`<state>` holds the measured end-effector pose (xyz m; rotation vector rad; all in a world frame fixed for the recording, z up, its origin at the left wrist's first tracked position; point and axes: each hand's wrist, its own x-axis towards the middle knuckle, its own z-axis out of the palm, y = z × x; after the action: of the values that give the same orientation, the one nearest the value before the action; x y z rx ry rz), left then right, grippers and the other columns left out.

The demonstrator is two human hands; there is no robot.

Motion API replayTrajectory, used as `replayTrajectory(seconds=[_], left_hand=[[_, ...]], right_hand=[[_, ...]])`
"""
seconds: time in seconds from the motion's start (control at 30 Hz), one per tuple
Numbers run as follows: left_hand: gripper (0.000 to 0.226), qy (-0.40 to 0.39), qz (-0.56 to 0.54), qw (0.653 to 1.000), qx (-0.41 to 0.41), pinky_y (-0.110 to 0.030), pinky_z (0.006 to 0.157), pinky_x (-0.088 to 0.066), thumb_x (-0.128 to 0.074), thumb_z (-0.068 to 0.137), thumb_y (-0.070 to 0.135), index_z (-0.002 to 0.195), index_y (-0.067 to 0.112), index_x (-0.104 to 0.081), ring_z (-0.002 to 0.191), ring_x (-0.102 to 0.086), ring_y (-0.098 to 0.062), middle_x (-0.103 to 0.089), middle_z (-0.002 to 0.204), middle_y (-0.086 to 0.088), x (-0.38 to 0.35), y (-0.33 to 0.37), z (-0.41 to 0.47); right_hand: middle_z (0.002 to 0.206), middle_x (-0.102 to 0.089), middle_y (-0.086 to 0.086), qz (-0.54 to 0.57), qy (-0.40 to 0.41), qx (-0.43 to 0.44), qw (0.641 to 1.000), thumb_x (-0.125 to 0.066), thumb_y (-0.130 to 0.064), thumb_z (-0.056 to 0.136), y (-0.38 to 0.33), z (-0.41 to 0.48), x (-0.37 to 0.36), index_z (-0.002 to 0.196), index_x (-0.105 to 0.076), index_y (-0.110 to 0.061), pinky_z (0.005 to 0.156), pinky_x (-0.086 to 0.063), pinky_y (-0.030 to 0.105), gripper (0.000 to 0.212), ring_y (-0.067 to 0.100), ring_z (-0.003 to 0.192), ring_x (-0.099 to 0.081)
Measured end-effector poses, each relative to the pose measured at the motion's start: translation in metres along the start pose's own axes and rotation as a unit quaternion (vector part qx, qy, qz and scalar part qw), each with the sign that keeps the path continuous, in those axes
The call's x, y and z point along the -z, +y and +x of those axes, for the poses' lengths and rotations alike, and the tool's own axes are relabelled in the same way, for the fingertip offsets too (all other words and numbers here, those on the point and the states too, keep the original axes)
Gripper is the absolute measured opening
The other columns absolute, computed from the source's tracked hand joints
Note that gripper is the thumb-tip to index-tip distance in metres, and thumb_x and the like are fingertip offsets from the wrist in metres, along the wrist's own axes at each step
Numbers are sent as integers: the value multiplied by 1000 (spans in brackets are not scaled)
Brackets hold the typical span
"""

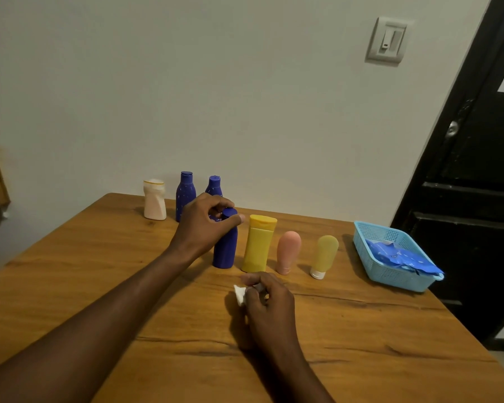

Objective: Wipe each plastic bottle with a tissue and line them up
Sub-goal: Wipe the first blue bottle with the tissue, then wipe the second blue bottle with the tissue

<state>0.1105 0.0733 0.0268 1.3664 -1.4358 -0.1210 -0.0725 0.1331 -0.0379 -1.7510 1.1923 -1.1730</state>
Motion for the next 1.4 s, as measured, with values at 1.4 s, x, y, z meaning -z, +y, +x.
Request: replayTrajectory(seconds=[1.4], left_hand=[[31,-4,32,999,34,-12,74,-47,-77,91,24,120,18,-70,90,-64,-6,-69,105,3,87,14,3]], right_hand=[[96,-67,-18,-5,32,257,966,-77,-21,86,-101,15,10,97,-73,-28,75,-52,14,14,3,95,-63]])
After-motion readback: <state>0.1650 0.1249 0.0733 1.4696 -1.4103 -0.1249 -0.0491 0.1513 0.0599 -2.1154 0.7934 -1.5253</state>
